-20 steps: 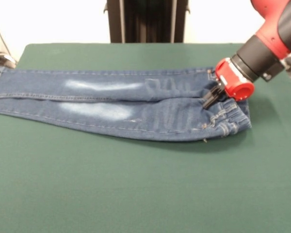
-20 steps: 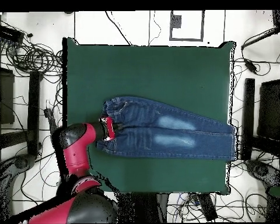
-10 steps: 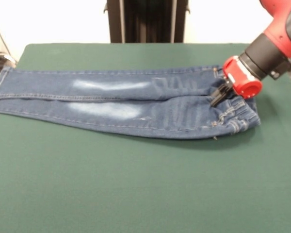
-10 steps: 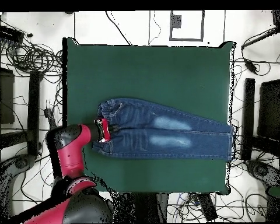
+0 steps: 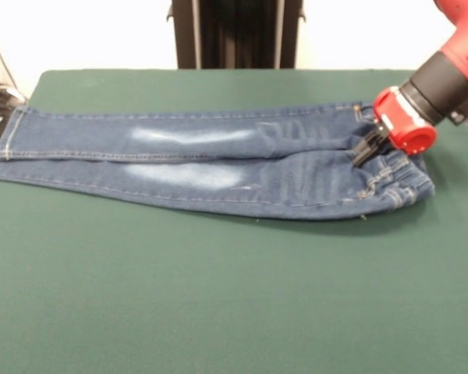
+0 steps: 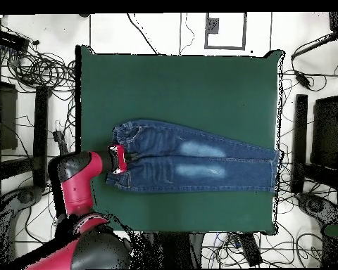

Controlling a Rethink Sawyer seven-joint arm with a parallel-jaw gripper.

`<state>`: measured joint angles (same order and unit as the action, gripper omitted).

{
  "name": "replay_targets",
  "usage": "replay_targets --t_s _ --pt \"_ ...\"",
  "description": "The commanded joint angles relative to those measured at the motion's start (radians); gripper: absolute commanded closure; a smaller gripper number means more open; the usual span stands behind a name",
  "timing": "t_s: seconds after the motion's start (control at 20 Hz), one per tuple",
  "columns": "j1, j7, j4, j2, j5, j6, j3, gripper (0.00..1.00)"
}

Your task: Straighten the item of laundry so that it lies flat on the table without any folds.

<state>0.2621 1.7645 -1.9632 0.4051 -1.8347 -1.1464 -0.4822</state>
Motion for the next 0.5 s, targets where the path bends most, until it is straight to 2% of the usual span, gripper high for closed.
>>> replay_targets --t_s 0.05,0.15,0.2,0.5 --pt "0.058 -0.008 0.074 -0.080 -0.071 0.140 -0.261 1.00" --pt "0.057 -0.013 0.073 -0.086 -0.049 0.145 -0.254 1.00" --pt "0.054 -0.025 0.072 -0.089 -0.041 0.140 -0.254 0.00" --pt "0.053 -0.035 0.056 -0.089 -0.004 0.158 -0.235 0.00"
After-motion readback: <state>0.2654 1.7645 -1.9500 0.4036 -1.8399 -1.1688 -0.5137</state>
